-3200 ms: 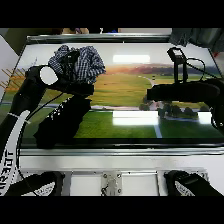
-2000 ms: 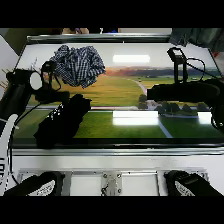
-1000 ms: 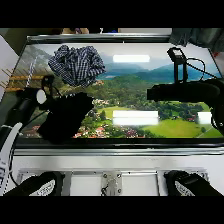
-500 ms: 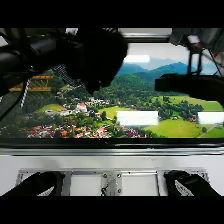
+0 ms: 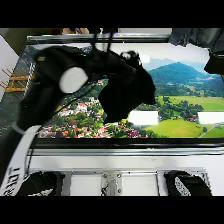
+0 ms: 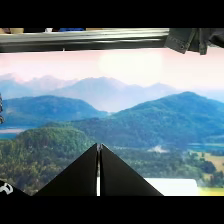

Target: Fold the clothes and pants, and hang the long-sleeved shirts on hangers.

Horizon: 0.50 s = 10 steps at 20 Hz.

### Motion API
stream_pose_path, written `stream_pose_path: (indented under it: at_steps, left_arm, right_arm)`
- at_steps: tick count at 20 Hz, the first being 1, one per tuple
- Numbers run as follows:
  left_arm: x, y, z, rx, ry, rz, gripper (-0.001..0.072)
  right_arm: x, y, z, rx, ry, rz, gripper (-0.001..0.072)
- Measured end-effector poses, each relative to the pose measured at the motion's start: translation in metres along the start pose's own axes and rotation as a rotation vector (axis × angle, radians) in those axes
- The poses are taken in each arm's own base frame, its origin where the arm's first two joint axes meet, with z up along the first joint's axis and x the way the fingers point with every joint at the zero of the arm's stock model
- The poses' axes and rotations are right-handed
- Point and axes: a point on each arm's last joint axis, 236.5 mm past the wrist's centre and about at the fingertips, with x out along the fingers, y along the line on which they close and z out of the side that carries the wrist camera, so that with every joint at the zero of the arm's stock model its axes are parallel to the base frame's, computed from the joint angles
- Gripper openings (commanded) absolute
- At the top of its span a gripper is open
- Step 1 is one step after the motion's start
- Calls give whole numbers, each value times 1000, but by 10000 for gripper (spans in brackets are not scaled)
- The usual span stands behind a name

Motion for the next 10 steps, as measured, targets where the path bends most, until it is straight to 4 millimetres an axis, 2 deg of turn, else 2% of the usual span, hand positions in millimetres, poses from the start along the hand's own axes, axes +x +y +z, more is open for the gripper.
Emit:
stream_pose_path:
  at_steps: [1,2,3,4,6,10]
  left_arm:
    - [22,0,-19,15,69,3,21]
    - [40,1,-38,24,137,8,191]
    - [53,3,-55,28,196,14,638]
    - [65,7,-72,34,256,20,717]
    - [75,19,-95,19,342,39,717]
    - [71,55,-114,-126,409,53,717]
  right_arm:
    - [0,-3,0,0,-1,-8,19]
    - [1,-5,-1,2,2,-14,19]
    - [3,-7,-3,1,13,-19,19]
    - [5,-8,-7,2,28,-22,20]
    - [10,-10,-15,4,60,-26,20]
    - [18,-12,-33,7,133,-31,21]
